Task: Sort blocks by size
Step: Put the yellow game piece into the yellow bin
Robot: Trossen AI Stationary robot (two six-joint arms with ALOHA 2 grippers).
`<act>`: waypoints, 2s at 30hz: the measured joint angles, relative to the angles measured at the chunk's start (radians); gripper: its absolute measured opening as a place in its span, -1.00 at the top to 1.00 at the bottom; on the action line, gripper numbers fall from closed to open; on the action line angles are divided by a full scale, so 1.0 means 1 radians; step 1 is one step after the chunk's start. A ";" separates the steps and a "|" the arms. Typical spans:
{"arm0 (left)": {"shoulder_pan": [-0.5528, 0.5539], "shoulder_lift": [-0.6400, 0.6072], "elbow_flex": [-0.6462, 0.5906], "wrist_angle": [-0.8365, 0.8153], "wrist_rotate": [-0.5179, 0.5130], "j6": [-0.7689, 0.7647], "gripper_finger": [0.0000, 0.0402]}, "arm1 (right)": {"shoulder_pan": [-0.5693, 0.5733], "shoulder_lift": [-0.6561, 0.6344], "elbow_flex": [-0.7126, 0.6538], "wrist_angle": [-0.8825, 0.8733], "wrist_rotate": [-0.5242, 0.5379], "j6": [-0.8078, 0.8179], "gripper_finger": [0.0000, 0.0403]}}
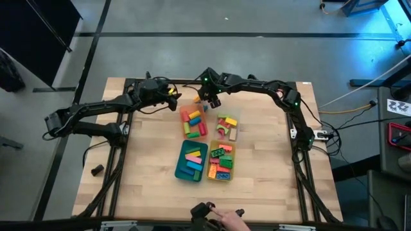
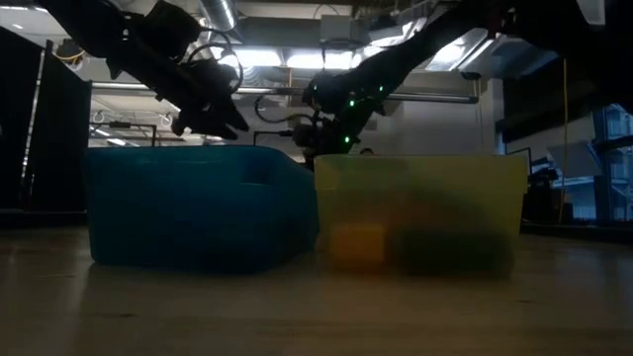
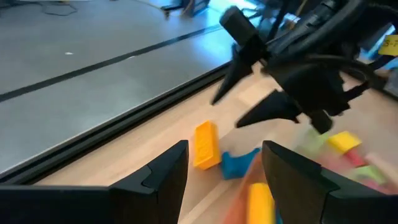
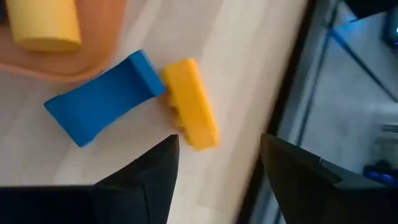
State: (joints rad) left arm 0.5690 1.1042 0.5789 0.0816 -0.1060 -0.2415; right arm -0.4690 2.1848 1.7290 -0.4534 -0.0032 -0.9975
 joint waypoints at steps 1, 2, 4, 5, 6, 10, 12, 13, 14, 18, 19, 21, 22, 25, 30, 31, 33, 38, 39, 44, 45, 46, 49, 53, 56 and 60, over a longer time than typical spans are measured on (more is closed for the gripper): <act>0.000 0.000 0.000 0.012 0.013 -0.011 0.03 | 0.005 -0.010 0.000 0.001 0.011 0.001 -0.12; 0.000 0.000 0.000 0.022 0.024 -0.017 0.03 | 0.006 -0.022 0.000 0.004 0.027 0.002 -0.12; 0.000 0.000 0.000 0.041 0.044 -0.025 0.03 | 0.016 -0.041 0.000 0.003 0.065 0.005 -0.12; 0.000 0.005 0.000 0.057 0.048 -0.025 0.03 | 0.020 -0.051 0.000 0.000 0.089 0.012 -0.12; 0.000 0.012 0.000 0.075 0.052 -0.026 0.03 | 0.028 -0.060 0.000 -0.005 0.109 0.027 -0.12; 0.000 0.093 0.001 0.191 0.102 -0.034 0.03 | 0.063 -0.115 0.001 -0.034 0.199 0.110 -0.12; 0.000 0.159 0.016 0.245 0.153 -0.037 0.03 | 0.081 -0.142 0.002 -0.071 0.252 0.171 -0.12; 0.000 0.195 0.029 0.260 0.178 -0.040 0.03 | 0.090 -0.153 0.002 -0.098 0.277 0.212 -0.12; 0.000 0.232 0.049 0.262 0.200 -0.038 0.03 | 0.099 -0.165 0.002 -0.135 0.301 0.253 -0.12; 0.000 0.382 0.158 0.236 0.243 0.019 0.03 | 0.138 -0.225 0.002 -0.277 0.371 0.412 -0.12; 0.000 0.418 0.192 0.217 0.244 0.031 0.03 | 0.148 -0.239 0.002 -0.310 0.380 0.453 -0.12; 0.002 0.483 0.268 0.159 0.244 0.050 0.03 | 0.170 -0.267 0.002 -0.381 0.392 0.532 -0.12; 0.004 0.514 0.307 0.130 0.244 0.062 0.03 | 0.183 -0.280 0.002 -0.410 0.395 0.571 -0.12; 0.010 0.594 0.419 0.024 0.243 0.092 0.03 | 0.222 -0.321 0.002 -0.492 0.409 0.663 -0.12; 0.028 0.700 0.567 -0.134 0.233 0.121 0.03 | 0.296 -0.378 0.002 -0.578 0.445 0.744 -0.12; 0.032 0.717 0.587 -0.164 0.233 0.121 0.03 | 0.310 -0.387 0.002 -0.586 0.454 0.757 -0.12; 0.041 0.749 0.621 -0.208 0.224 0.120 0.03 | 0.342 -0.404 0.002 -0.603 0.466 0.774 -0.12; 0.055 0.799 0.644 -0.238 0.196 0.124 0.03 | 0.413 -0.423 0.002 -0.621 0.466 0.820 -0.12; 0.057 0.805 0.644 -0.241 0.195 0.124 0.03 | 0.428 -0.424 0.002 -0.624 0.466 0.830 -0.12; 0.063 0.832 0.644 -0.251 0.194 0.123 0.03 | 0.487 -0.424 0.002 -0.625 0.464 0.837 -0.12; 0.063 0.840 0.644 -0.248 0.194 0.123 0.03 | 0.497 -0.424 0.002 -0.625 0.464 0.837 -0.12; 0.063 0.847 0.644 -0.249 0.194 0.123 0.03 | 0.505 -0.424 0.002 -0.624 0.464 0.837 -0.12; 0.061 0.878 0.644 -0.253 0.195 0.132 0.03 | 0.526 -0.424 0.002 -0.622 0.464 0.837 -0.12; 0.061 0.898 0.646 -0.244 0.200 0.136 0.03 | 0.537 -0.424 0.002 -0.622 0.463 0.837 -0.12; 0.063 0.900 0.647 -0.243 0.200 0.134 0.04 | 0.536 -0.424 0.002 -0.622 0.460 0.837 -0.12; 0.066 0.900 0.646 -0.249 0.189 0.143 0.13 | 0.534 -0.424 0.002 -0.622 0.461 0.837 -0.12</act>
State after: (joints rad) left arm 0.6350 2.0037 1.2245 -0.1676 0.0834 -0.0986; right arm 0.0650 1.7603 1.7313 -1.0756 0.4577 -0.1607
